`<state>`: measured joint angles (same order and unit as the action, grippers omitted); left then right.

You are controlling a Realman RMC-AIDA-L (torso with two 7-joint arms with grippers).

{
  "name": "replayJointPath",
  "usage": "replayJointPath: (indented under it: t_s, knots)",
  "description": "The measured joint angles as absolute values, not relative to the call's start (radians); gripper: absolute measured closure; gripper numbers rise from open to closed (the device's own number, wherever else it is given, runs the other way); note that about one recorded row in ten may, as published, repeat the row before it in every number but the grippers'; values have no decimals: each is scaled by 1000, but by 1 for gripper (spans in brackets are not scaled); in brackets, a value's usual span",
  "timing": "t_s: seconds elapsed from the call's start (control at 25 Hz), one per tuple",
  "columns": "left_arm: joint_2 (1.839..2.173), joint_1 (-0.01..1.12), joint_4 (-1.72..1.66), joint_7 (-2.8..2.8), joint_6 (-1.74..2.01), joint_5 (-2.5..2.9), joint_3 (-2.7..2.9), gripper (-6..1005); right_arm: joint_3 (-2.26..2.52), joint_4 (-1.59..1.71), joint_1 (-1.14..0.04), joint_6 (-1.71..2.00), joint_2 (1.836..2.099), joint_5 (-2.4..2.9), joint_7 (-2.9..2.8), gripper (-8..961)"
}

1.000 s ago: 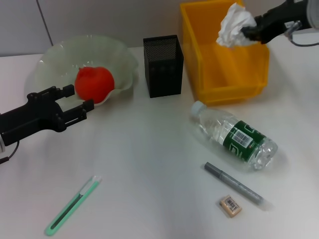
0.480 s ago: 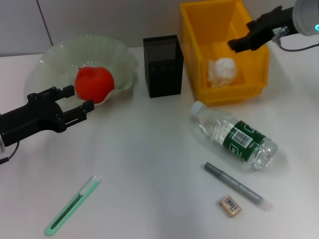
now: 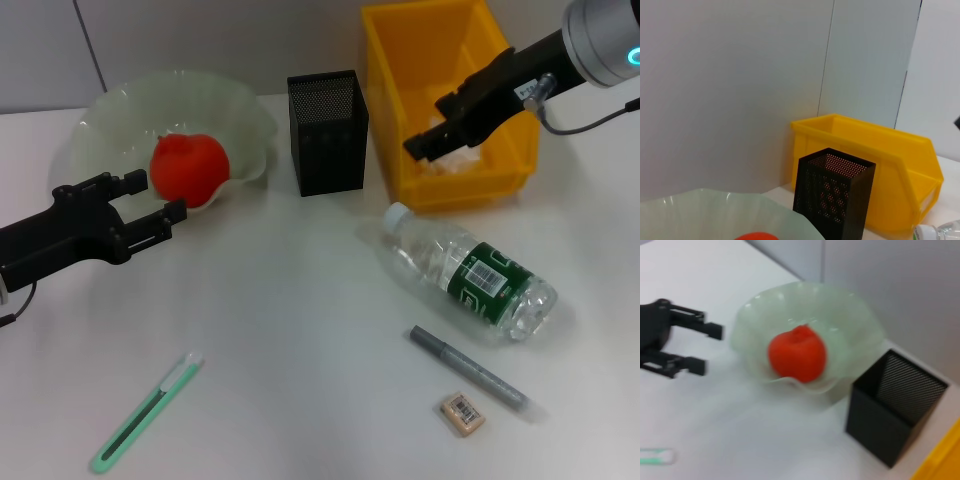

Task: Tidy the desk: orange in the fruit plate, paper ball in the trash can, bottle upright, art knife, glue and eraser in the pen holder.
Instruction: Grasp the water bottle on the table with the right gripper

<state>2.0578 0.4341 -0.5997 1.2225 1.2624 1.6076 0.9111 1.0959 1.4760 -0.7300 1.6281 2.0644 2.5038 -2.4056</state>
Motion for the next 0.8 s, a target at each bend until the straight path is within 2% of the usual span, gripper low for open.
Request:
replayJointPath:
  t_s: [0.28,0.6,0.8]
  knots:
    - [2053,434,-602,1223,1264,1608,913,303,1082,1457,-794,1774,2061,2503,-2493,273]
    - [2051,434,-603,1223,1265,1608,919,303,1078,1520,-795,1809,2075,2497,-2523,272]
    - [2050,435,-604,1228,1269,1608,919,303,1076,1439,-825,1852,2057,2504,-2536,370]
